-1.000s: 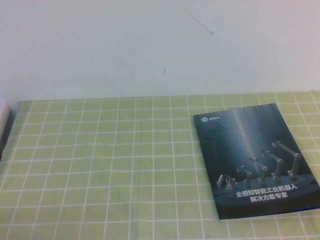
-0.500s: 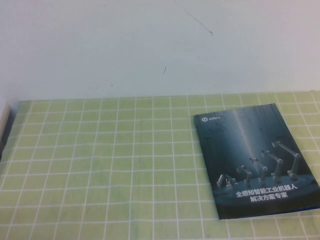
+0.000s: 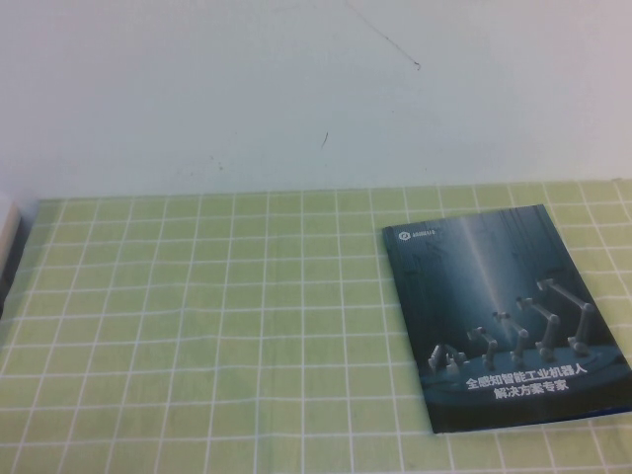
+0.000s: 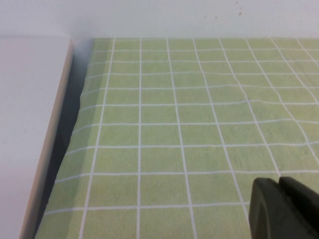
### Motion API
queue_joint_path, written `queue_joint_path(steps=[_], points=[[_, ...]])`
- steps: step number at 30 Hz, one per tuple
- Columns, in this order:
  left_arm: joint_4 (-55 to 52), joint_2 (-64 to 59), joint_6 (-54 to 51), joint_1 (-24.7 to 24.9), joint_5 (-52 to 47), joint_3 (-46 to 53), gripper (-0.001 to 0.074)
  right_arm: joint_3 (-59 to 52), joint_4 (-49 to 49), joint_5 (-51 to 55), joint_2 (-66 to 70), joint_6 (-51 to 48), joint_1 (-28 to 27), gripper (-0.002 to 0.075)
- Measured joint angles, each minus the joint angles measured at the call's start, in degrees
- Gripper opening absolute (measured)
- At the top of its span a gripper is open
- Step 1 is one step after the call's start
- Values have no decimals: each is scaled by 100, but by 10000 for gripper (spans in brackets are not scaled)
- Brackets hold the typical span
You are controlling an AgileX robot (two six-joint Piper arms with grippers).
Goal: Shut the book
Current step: 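Close the open booklet and leave it lying on the table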
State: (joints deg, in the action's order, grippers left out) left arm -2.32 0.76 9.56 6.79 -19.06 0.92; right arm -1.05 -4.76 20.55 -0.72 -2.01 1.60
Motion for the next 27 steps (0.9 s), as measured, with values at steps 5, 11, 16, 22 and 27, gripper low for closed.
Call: queue_joint_path(steps=[5,11,16,22,27], points=[[0,0,0,0,0,0,-2,0,388,-7,0,-197,0,-3],[0,0,0,0,0,0,-2,0,412,-7,0,-23,-69,-3],[0,0,0,0,0,0,-2,0,412,-7,0,348,-78,-3],[0,0,0,0,0,0,-2,0,412,-7,0,421,-78,-3],[0,0,0,0,0,0,-1,0,412,86,0,421,-78,-3]])
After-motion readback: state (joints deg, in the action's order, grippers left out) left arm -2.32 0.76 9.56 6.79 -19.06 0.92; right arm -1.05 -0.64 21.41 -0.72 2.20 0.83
